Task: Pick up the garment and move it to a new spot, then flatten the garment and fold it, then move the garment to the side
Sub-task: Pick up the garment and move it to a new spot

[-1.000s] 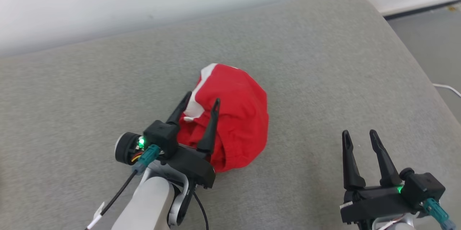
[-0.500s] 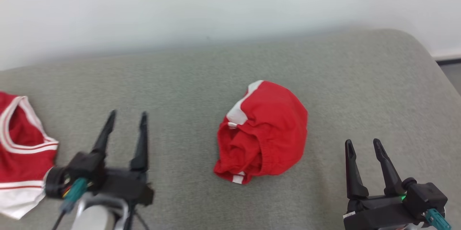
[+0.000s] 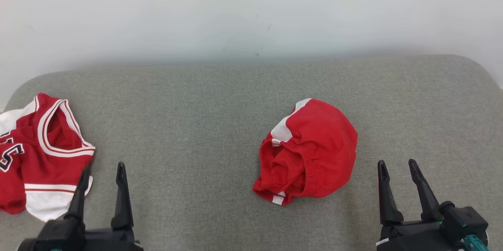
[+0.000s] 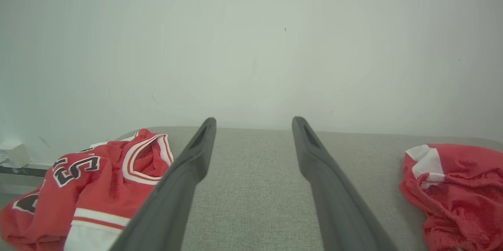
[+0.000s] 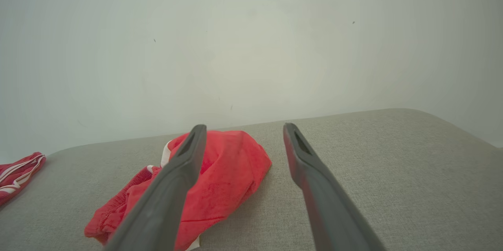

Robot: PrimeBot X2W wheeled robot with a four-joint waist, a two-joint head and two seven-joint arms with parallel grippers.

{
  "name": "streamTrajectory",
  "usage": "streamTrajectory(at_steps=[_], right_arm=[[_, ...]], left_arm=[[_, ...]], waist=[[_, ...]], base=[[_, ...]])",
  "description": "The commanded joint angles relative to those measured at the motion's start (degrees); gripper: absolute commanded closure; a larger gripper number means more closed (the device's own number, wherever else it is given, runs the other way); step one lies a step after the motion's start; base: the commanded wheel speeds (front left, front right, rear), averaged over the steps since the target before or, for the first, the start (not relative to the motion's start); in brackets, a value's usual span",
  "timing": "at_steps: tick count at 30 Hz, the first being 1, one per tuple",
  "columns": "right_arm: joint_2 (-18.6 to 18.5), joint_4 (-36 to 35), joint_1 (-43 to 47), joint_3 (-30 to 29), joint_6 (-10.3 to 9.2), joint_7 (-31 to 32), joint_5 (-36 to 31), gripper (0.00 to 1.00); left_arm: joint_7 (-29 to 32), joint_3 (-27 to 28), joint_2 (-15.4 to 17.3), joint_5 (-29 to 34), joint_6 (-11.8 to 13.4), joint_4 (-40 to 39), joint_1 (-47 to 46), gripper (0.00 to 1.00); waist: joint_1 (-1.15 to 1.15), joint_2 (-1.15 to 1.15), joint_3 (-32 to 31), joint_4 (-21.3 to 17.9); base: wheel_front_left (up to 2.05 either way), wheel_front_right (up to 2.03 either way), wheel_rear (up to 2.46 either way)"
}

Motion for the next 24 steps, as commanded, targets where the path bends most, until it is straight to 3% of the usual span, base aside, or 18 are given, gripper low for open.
streamTrajectory(at_steps=[1,24], right_arm=[[-0.02,0.08,0.72,-0.12,-0.12,-0.03,-0.24,0.0],[-0.02,1.39,2.25,-0.39,-0.12,-0.02,-0.77,0.0]], left_arm=[[-0.19,0.45,-0.4,0.62,-0.29,-0.41,1.18,0.0],[-0.21,5.95,-3.33,5.43,-2.7,0.09,7.55,0.0]], waist=[[0.01,0.0,-0.09,-0.06],[0.01,0.0,-1.49,0.19]], base=[[0.0,0.0,0.0],[0.0,0.0,0.0]])
